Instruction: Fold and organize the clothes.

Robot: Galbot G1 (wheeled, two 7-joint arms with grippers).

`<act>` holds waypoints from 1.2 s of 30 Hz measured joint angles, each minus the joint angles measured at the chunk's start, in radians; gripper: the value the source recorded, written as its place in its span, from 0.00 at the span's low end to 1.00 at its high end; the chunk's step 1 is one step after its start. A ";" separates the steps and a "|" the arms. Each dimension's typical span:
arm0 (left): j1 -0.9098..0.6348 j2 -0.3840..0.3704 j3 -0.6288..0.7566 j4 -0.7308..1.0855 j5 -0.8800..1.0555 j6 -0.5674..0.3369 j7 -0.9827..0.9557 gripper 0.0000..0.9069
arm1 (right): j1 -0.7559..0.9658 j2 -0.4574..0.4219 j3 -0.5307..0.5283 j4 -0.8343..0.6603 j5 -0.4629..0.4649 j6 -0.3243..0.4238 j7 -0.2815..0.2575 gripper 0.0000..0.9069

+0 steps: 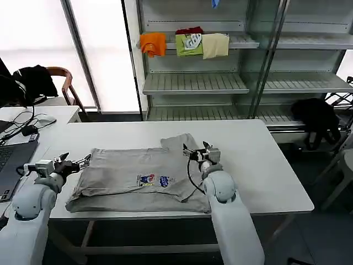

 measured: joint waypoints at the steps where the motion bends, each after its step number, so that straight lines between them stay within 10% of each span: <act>1: -0.010 0.000 0.008 0.011 0.005 0.000 0.004 1.00 | 0.019 0.000 -0.001 -0.028 -0.002 0.006 -0.004 1.00; 31: -0.155 -0.061 0.062 0.196 0.093 -0.019 0.069 1.00 | 0.247 0.000 -0.016 -0.489 -0.036 0.144 -0.086 1.00; 36: -0.176 -0.069 0.070 0.227 0.110 -0.020 0.071 1.00 | 0.247 0.000 -0.020 -0.510 -0.039 0.151 -0.085 0.87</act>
